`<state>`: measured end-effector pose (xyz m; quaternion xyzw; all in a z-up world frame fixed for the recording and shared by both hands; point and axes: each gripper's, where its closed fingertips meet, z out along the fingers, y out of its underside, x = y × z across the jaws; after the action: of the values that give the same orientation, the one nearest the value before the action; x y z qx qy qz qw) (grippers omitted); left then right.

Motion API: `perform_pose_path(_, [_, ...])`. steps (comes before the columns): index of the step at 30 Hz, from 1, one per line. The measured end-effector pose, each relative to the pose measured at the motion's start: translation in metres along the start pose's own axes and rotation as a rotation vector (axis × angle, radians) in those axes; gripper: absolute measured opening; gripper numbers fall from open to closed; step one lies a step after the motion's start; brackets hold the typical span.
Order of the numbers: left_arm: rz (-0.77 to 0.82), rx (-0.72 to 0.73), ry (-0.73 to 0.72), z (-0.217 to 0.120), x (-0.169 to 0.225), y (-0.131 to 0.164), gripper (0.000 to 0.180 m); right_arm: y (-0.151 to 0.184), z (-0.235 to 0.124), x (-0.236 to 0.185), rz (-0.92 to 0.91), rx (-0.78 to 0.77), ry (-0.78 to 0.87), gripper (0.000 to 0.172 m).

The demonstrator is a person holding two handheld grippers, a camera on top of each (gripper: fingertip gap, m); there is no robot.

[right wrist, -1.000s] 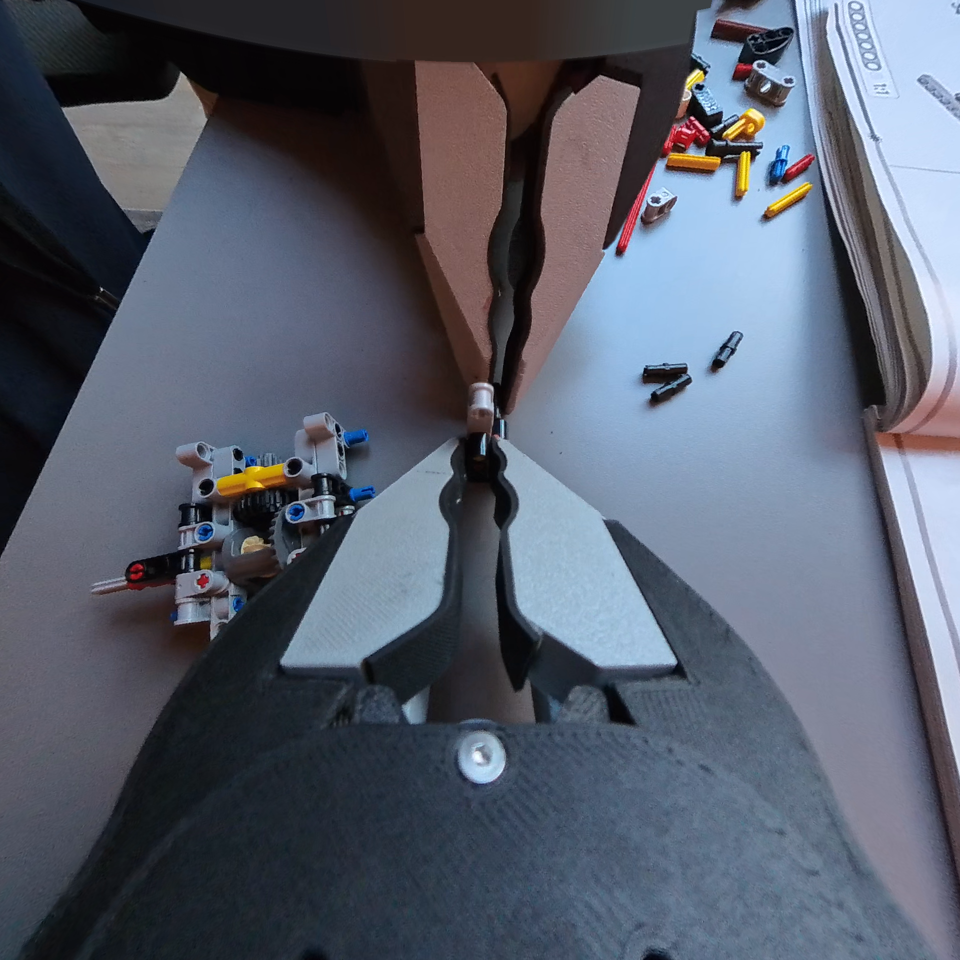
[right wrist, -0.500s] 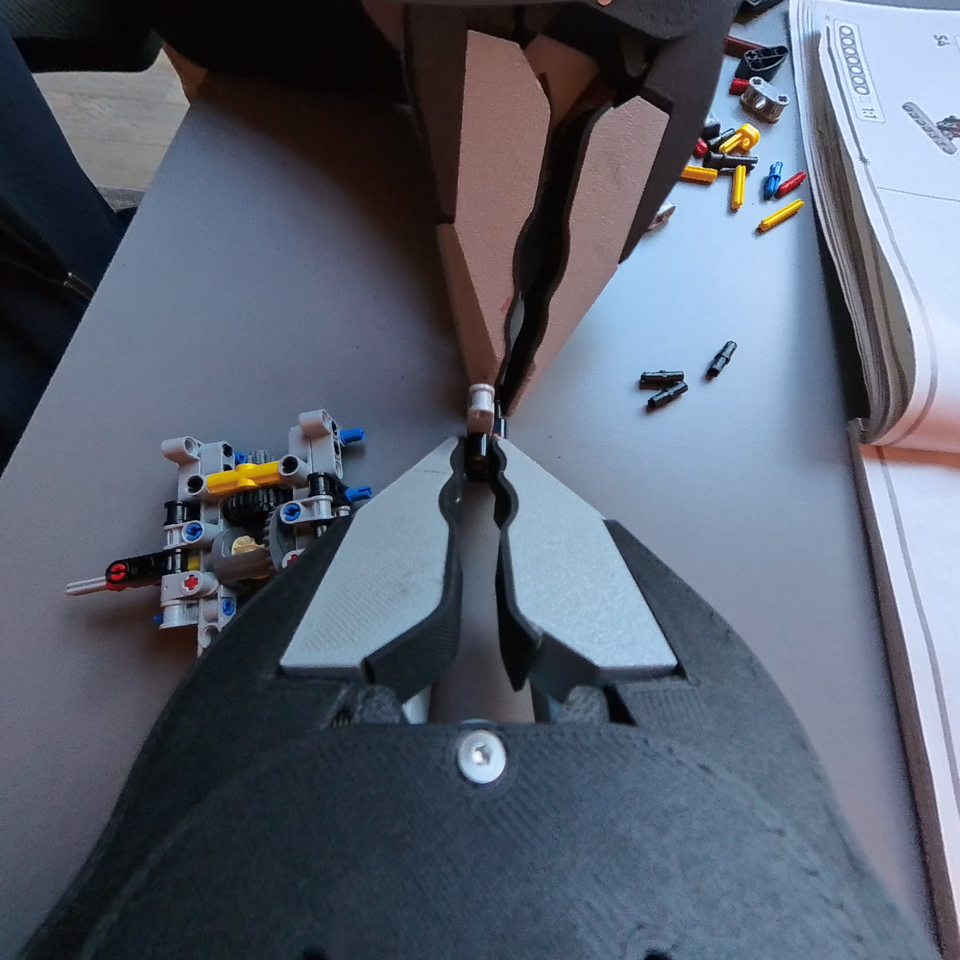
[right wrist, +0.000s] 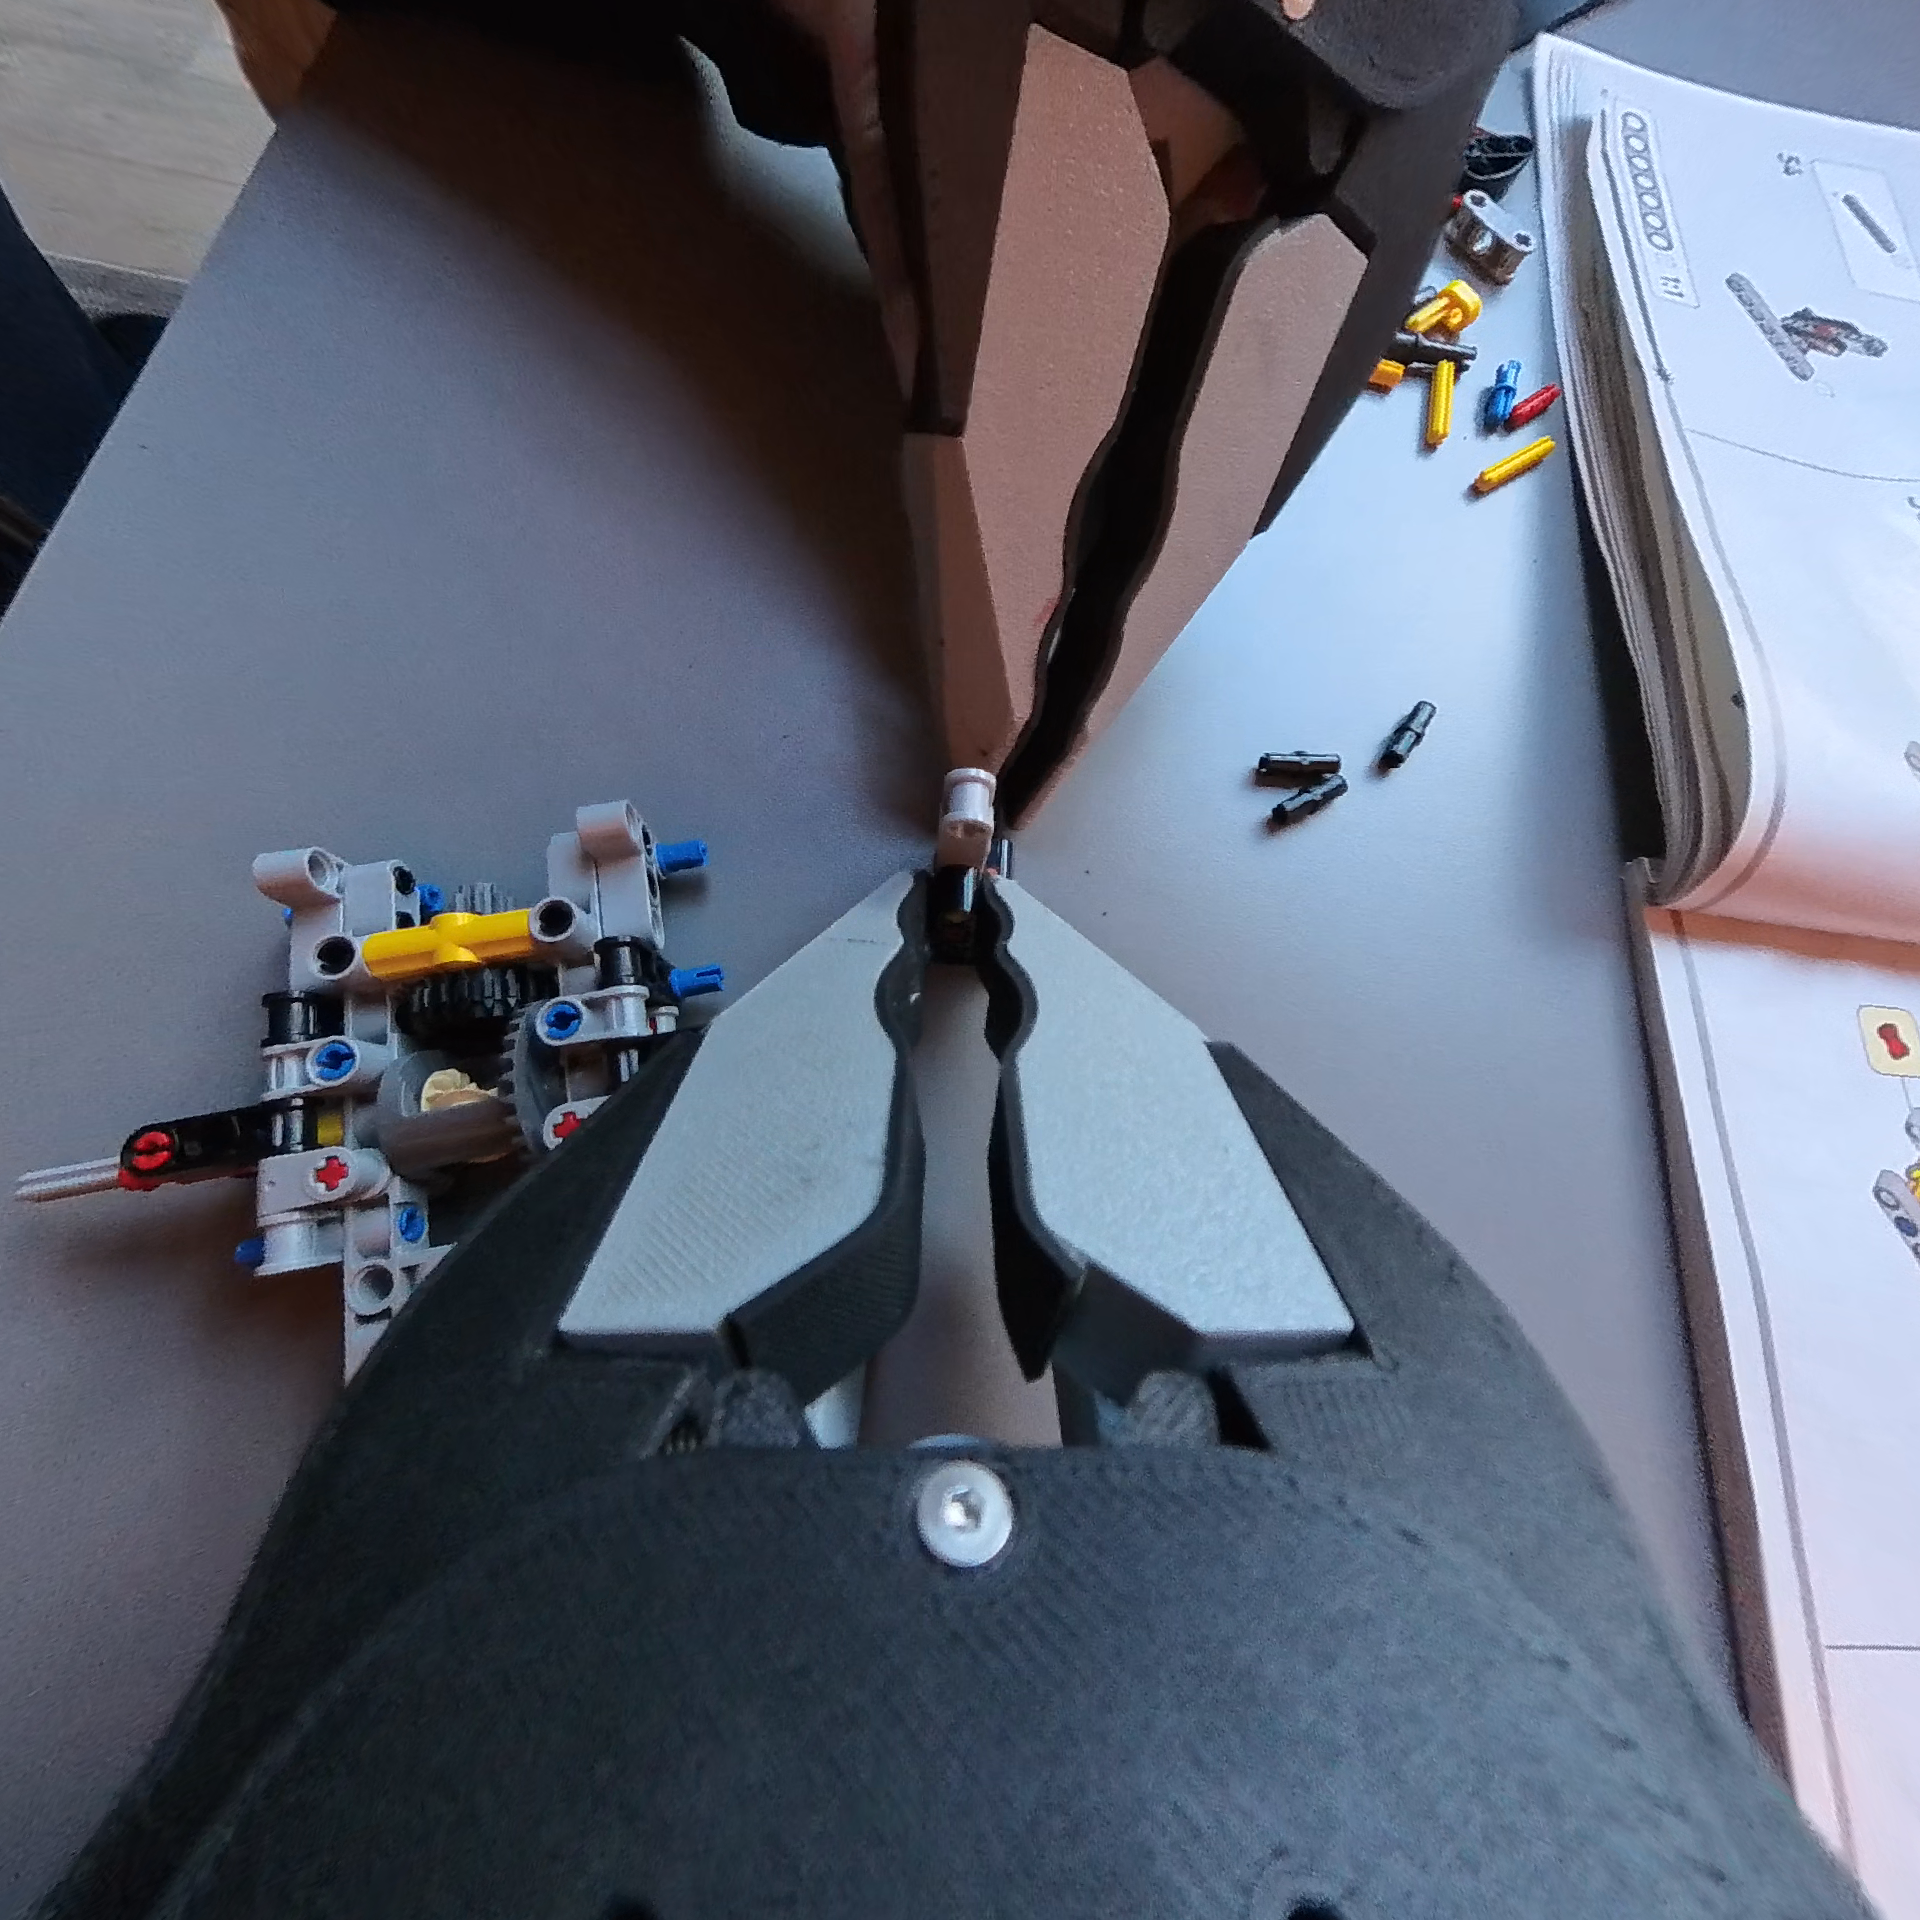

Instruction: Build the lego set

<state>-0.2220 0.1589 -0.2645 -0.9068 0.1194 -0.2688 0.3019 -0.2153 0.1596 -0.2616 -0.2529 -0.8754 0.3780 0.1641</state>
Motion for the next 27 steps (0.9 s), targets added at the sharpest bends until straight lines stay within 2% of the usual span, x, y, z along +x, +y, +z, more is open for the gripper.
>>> perform_pose_path(11, [-0.098, 0.038, 0.106, -0.0003, 0.0003, -0.0009, 0.002, -0.0005, 0.0002, 0.0007, -0.096, 0.000, 0.069, 0.005])
perform_pose_path(16, [0.044, 0.041, -0.064, 0.0001, -0.0056, -0.0028, 0.001, 0.0009, 0.0002, 0.0050, 0.027, -0.003, 0.033, 0.004])
perform_pose_path(23, [0.030, 0.049, -0.073, 0.0004, -0.0064, -0.0036, 0.001, 0.0009, -0.0004, 0.0052, 0.145, 0.004, -0.044, 0.005])
perform_pose_path(25, [0.043, 0.033, -0.110, 0.0006, -0.0068, -0.0034, 0.001, 0.0011, -0.0003, 0.0051, 0.117, -0.001, -0.016, 0.005])
perform_pose_path(27, [0.078, 0.001, -0.147, 0.0008, -0.0070, -0.0027, 0.002, 0.0013, -0.0002, 0.0048, 0.011, -0.010, 0.053, 0.005])
